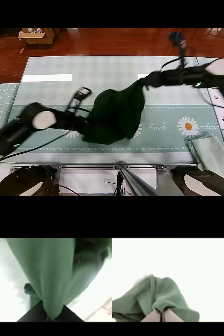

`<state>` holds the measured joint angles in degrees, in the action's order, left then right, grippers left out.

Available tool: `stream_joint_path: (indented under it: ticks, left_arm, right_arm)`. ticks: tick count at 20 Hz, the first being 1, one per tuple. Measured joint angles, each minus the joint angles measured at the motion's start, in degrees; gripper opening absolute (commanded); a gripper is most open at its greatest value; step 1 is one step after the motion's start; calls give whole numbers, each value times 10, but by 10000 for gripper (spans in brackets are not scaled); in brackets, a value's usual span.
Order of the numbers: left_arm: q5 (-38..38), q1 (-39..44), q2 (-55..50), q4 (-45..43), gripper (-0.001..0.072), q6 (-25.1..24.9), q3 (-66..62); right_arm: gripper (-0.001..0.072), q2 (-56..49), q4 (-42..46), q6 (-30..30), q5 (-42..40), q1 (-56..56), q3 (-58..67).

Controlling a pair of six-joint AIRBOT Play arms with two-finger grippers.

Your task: Fold the shirts.

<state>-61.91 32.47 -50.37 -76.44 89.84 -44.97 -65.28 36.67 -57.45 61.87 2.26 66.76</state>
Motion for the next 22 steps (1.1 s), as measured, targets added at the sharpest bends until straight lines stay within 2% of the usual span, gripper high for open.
stream_joint_path:
  ticks: [4,7,10,14,17,19,22]
  left_arm:
    - [-44,-94,144,-99,27,48,-76]
    - [-56,-155,216,-128,27,60,-157]
    - [-61,-186,246,-141,27,64,-257]
    - [-61,-200,256,-141,26,66,-391]
    - [-68,-203,259,-111,26,61,-465]
    - [-87,-205,260,-84,26,56,-498]
    - [-156,-207,260,-54,25,55,-522]
  right_arm:
    - [25,88,21,-45,11,-69,90]
    - [25,132,33,-81,13,-100,151]
    - [25,157,40,-114,16,-113,221]
    - [25,168,54,-152,22,-119,327]
    - [25,170,98,-187,46,-120,405]
    - [25,171,145,-211,88,-121,449]
    - [25,176,227,-234,187,-122,489]
